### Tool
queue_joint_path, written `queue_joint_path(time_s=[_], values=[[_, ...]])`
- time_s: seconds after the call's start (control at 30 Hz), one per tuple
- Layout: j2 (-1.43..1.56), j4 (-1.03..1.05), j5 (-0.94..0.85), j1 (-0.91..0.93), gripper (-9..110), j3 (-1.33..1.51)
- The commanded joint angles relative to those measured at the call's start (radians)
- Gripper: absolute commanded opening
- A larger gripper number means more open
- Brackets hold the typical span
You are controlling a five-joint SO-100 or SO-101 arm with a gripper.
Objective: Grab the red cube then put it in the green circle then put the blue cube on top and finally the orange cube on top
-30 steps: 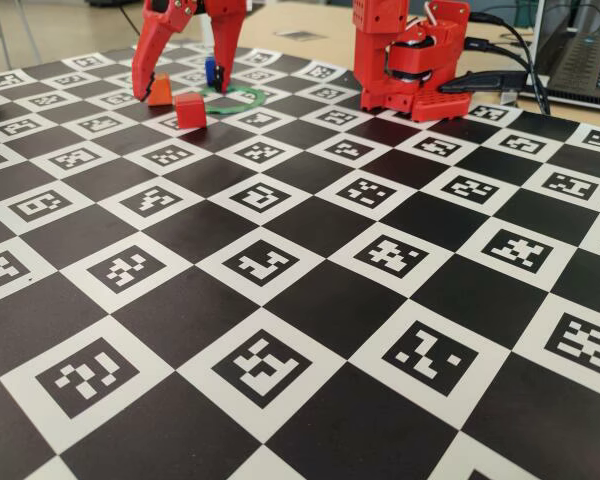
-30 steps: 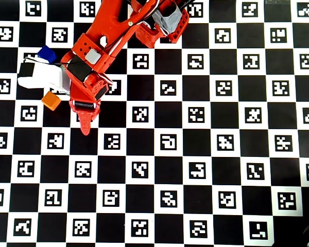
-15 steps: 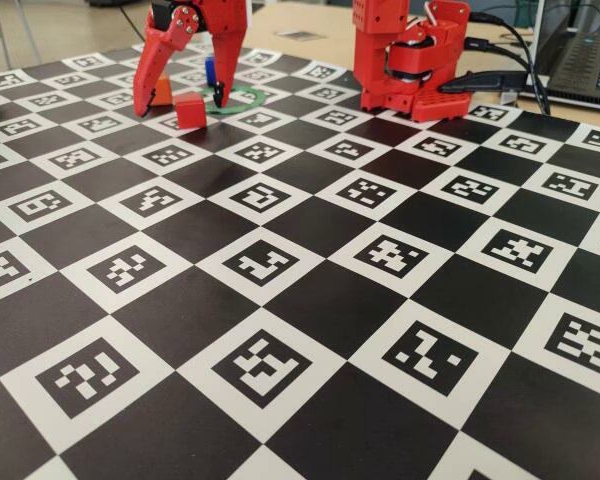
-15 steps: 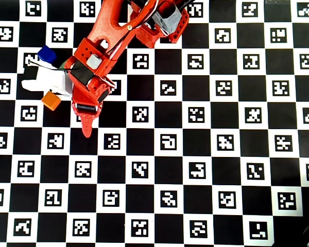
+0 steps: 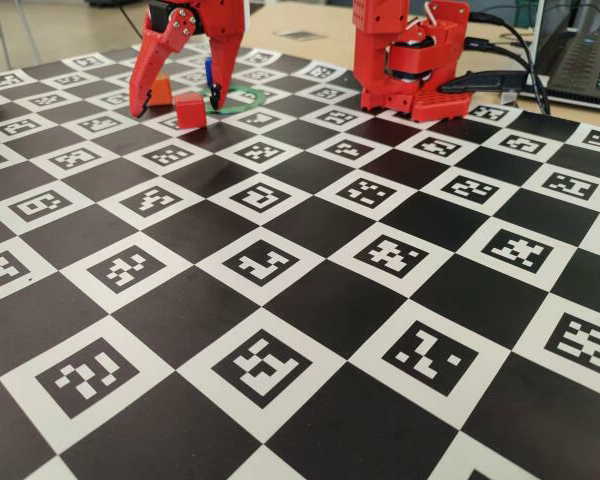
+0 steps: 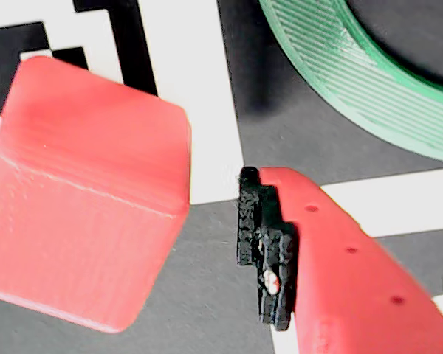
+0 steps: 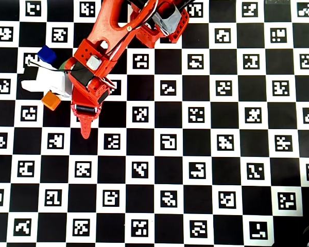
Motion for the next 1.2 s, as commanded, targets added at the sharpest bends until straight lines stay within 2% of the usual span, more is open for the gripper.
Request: queue_joint_path(time_s=[0.0,1.17], values=[[0.018,-0.008,0.012,-0.015,51,-0.002],[-0.011,-0.012,0.351,-0.020,51,-0.049]])
